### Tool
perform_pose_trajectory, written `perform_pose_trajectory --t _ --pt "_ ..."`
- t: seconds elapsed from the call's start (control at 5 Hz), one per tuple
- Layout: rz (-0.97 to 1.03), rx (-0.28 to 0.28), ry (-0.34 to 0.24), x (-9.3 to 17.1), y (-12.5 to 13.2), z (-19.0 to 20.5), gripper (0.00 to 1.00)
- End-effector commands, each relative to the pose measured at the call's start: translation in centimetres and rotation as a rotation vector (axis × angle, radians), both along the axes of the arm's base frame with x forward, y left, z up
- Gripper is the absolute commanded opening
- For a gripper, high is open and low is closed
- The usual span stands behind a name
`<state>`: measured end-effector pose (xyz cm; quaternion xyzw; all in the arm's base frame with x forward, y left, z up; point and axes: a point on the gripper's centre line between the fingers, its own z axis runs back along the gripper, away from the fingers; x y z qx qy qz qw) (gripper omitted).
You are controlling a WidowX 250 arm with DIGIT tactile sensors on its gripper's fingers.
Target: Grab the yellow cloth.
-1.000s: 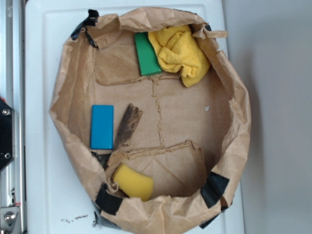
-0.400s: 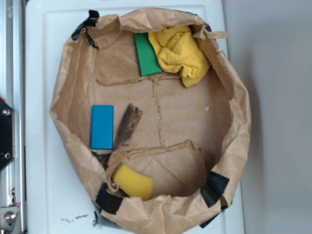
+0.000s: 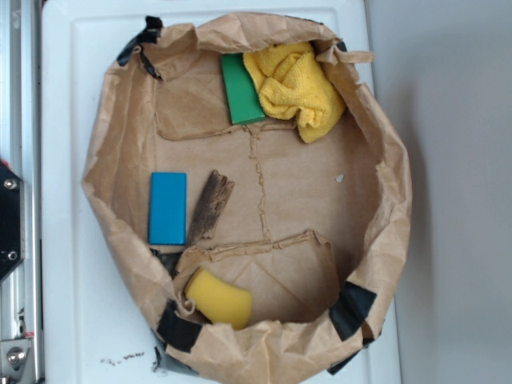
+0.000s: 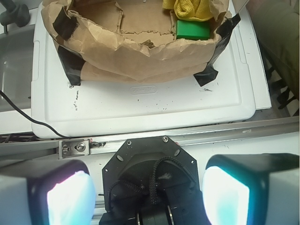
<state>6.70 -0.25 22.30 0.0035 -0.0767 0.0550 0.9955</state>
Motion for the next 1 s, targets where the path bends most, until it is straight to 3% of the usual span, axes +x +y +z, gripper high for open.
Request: perform_pose_trajectory --t 0.0,0.2,0.8 --pt "0.093 0.022 -0.111 10.2 -2.3 -5.5 1.0" --pt "0.146 0.079 -0.151 15.3 -2.4 -7.3 1.0" --pt "0.146 0.079 -0.151 15.3 -2.4 -7.3 1.0"
